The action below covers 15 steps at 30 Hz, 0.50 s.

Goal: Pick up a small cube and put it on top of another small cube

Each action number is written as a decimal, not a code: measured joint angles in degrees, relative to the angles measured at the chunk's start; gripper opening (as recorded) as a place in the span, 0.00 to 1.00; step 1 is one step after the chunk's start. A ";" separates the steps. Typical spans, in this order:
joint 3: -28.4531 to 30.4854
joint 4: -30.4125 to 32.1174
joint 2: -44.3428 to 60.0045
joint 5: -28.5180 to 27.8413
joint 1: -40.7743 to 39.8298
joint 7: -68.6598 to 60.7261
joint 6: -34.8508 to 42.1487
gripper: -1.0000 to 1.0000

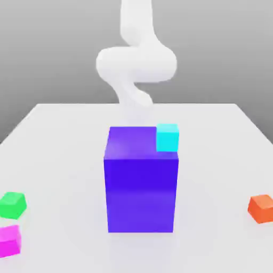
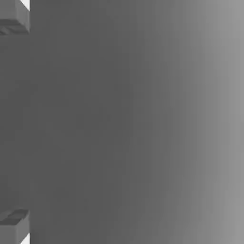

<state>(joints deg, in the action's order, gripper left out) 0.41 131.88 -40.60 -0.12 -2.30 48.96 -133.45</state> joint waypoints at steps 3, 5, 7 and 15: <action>0.62 0.13 6.54 -0.15 -2.81 3.88 -2.11 0.50; 1.22 0.20 10.73 -0.29 -4.40 6.42 -3.41 0.50; 1.82 0.29 14.88 -0.40 -6.01 8.92 -4.75 0.50; 5.45 0.61 31.47 -0.02 -11.37 18.28 -10.07 0.50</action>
<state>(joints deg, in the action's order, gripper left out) 5.86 132.50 -9.13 -0.14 -13.67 67.24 -143.52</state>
